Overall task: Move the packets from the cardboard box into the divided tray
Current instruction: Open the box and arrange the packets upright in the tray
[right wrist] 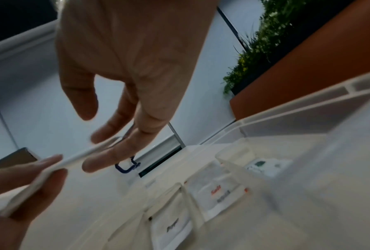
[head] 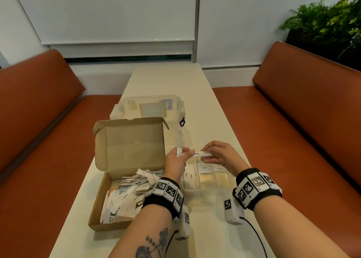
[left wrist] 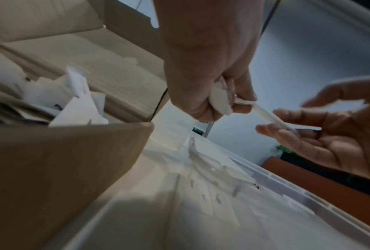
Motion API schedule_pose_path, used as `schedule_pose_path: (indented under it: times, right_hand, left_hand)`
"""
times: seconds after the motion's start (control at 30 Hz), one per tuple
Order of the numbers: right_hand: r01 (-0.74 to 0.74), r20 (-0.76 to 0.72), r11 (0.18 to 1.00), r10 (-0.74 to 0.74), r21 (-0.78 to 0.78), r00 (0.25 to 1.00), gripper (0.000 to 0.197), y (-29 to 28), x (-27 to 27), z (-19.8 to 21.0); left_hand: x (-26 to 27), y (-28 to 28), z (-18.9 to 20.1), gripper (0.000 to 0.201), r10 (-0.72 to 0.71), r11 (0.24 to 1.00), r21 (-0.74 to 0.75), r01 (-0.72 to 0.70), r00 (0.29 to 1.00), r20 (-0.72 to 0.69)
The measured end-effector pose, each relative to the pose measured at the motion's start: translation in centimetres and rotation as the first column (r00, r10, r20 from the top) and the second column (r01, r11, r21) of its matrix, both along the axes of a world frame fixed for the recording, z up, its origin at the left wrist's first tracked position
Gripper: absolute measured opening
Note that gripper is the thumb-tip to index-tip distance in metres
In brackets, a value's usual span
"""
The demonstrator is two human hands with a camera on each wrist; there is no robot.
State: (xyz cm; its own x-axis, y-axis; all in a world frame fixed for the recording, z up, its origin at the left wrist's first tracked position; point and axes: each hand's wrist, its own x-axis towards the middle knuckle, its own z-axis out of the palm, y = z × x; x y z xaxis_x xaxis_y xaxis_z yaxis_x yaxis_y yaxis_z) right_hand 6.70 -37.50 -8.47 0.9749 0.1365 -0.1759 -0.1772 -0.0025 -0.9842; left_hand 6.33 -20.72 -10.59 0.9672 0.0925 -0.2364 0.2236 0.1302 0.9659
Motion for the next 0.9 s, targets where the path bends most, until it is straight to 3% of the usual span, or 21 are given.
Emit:
schedule_pose_path:
  times: [0.07,0.2,0.4,0.5,0.63,0.7,0.77,0.83,0.9]
  right_hand:
    - [0.044,0.037,0.999,-0.043,-0.018,0.998,0.005,0.1,-0.2,-0.2]
    - [0.179,0.155,0.978,-0.162,-0.103,0.975,0.012,-0.3,-0.2,-0.3]
    - [0.234,0.277,0.954,-0.177,-0.189,0.945,0.012,0.1,0.0,0.6]
    - [0.190,0.278,0.949,-0.117,-0.253,0.954,0.009,0.4,0.0,1.0]
    - [-0.002,0.114,0.939,0.044,-0.345,0.993,0.011,0.8,-0.5,0.6]
    - [-0.020,0.091,0.939,0.055,-0.343,0.994,0.012,1.1,-0.6,0.2]
    - [0.088,0.148,0.947,-0.044,-0.310,0.988,0.007,1.2,-0.5,-0.2]
    - [0.222,0.175,0.956,-0.190,-0.189,0.966,0.005,1.0,-0.2,-0.2]
    - [0.265,0.158,0.962,-0.251,-0.072,0.955,0.006,1.0,0.1,-0.1]
  left_hand:
    - [0.0,-0.1,0.0,0.015,-0.016,0.999,0.037,0.016,1.000,0.016]
    - [0.0,0.0,-0.1,0.023,0.028,0.997,-0.070,-0.028,1.000,0.000]
    - [-0.4,0.2,0.0,0.014,0.038,0.996,-0.079,-0.040,0.999,-0.030]
    - [-0.5,0.3,0.2,0.012,0.051,0.994,-0.096,-0.054,0.998,-0.032]
    - [-0.2,0.4,0.7,0.015,0.048,0.997,-0.064,-0.049,0.999,-0.012]
    - [-0.1,0.4,0.9,0.010,0.037,0.999,-0.005,-0.037,0.999,0.008]
    - [0.0,0.5,0.8,0.004,0.035,0.999,0.001,-0.035,0.999,0.000]
    - [-0.2,0.6,0.7,0.005,0.013,1.000,-0.015,-0.013,1.000,-0.025]
    - [-0.5,0.7,0.4,0.004,-0.047,0.998,0.035,0.048,0.998,-0.041]
